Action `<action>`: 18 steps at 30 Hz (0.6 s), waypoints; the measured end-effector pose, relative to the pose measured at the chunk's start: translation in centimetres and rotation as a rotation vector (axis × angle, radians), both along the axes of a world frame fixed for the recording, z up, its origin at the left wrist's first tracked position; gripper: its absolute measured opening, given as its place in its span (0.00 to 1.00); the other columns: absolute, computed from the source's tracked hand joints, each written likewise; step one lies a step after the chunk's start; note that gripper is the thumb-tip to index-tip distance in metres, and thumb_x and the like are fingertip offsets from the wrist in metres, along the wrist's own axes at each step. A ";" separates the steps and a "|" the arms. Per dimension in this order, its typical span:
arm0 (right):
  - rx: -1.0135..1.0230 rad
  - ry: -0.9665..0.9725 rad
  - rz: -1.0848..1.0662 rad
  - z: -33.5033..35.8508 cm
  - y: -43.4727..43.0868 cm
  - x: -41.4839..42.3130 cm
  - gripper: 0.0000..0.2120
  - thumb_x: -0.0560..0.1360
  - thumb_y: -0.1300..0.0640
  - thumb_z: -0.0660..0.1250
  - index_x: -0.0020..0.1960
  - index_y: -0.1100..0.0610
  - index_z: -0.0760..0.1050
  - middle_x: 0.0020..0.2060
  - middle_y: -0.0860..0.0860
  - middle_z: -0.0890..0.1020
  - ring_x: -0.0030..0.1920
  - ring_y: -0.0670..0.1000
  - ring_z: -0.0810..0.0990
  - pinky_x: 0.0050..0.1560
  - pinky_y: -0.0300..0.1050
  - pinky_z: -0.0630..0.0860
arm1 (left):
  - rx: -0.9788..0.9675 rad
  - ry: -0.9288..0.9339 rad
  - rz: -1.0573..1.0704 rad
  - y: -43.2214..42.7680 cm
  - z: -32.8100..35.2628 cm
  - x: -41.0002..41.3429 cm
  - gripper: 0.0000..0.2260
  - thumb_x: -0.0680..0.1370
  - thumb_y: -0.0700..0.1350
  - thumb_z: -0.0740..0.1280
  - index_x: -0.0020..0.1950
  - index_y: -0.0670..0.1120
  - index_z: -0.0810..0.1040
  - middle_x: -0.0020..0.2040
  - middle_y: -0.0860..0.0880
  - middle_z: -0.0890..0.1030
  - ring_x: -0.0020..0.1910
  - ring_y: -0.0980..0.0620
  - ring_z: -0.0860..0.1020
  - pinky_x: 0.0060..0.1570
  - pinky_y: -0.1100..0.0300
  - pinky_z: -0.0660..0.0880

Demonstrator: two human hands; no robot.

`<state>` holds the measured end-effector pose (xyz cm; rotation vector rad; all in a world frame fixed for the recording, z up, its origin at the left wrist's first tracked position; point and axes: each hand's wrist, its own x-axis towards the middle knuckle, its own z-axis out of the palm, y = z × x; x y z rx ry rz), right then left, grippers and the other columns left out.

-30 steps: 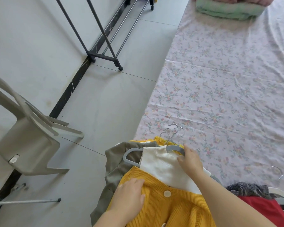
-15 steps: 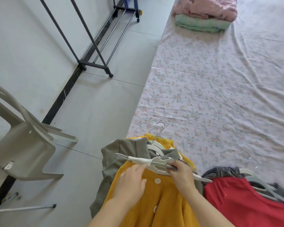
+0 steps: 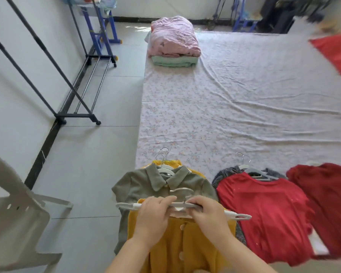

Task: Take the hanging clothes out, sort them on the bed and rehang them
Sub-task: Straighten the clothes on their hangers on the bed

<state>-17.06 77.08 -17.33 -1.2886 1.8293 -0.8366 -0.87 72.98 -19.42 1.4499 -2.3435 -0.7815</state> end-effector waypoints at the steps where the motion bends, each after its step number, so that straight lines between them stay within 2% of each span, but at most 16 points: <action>1: -0.035 0.014 -0.019 0.8 1.0 0.3 0.18 0.67 0.66 0.70 0.37 0.41 0.77 0.34 0.42 0.82 0.37 0.37 0.78 0.31 0.25 0.70 | -0.023 0.053 -0.008 0.7 0.8 0.3 0.12 0.78 0.44 0.64 0.61 0.52 0.76 0.50 0.54 0.82 0.51 0.52 0.77 0.57 0.56 0.69; 3: -0.105 0.067 -0.058 2.0 3.0 1.0 0.17 0.67 0.64 0.71 0.39 0.41 0.77 0.35 0.39 0.82 0.40 0.38 0.78 0.38 0.28 0.70 | -0.066 0.122 -0.023 2.4 2.1 0.7 0.12 0.75 0.42 0.67 0.58 0.49 0.79 0.46 0.53 0.83 0.46 0.51 0.80 0.48 0.53 0.74; 5: -0.153 0.112 -0.086 2.9 5.2 1.5 0.15 0.68 0.65 0.71 0.44 0.44 0.79 0.38 0.38 0.81 0.43 0.38 0.78 0.44 0.31 0.72 | -0.103 0.189 -0.013 4.3 3.0 1.0 0.12 0.73 0.41 0.69 0.56 0.50 0.80 0.43 0.54 0.83 0.42 0.52 0.81 0.41 0.56 0.76; 8: -0.172 0.193 -0.111 3.6 9.0 2.0 0.14 0.68 0.66 0.71 0.51 0.53 0.80 0.43 0.40 0.80 0.47 0.41 0.78 0.52 0.34 0.72 | -0.052 0.221 0.001 7.7 3.5 1.3 0.12 0.73 0.43 0.70 0.56 0.53 0.79 0.43 0.56 0.83 0.41 0.55 0.80 0.39 0.60 0.74; 11: -0.215 0.396 -0.111 3.3 13.6 1.7 0.16 0.66 0.67 0.73 0.53 0.57 0.80 0.45 0.47 0.81 0.48 0.46 0.78 0.53 0.31 0.68 | -0.020 0.197 -0.036 11.2 3.5 1.1 0.13 0.73 0.46 0.69 0.55 0.58 0.77 0.40 0.59 0.82 0.40 0.58 0.79 0.37 0.64 0.71; 14: -0.171 0.457 -0.167 3.0 17.6 0.9 0.17 0.67 0.67 0.72 0.55 0.58 0.79 0.48 0.52 0.82 0.50 0.51 0.80 0.53 0.33 0.67 | 0.006 0.190 -0.052 13.8 3.7 0.4 0.13 0.73 0.47 0.69 0.54 0.62 0.77 0.40 0.61 0.81 0.40 0.60 0.78 0.37 0.68 0.67; 18: -0.187 0.475 -0.210 3.3 21.8 -0.4 0.17 0.69 0.66 0.71 0.56 0.57 0.79 0.46 0.52 0.83 0.47 0.54 0.81 0.50 0.49 0.76 | 0.012 0.161 -0.110 16.5 4.2 -1.3 0.14 0.71 0.47 0.70 0.53 0.63 0.76 0.38 0.61 0.81 0.38 0.59 0.78 0.36 0.69 0.67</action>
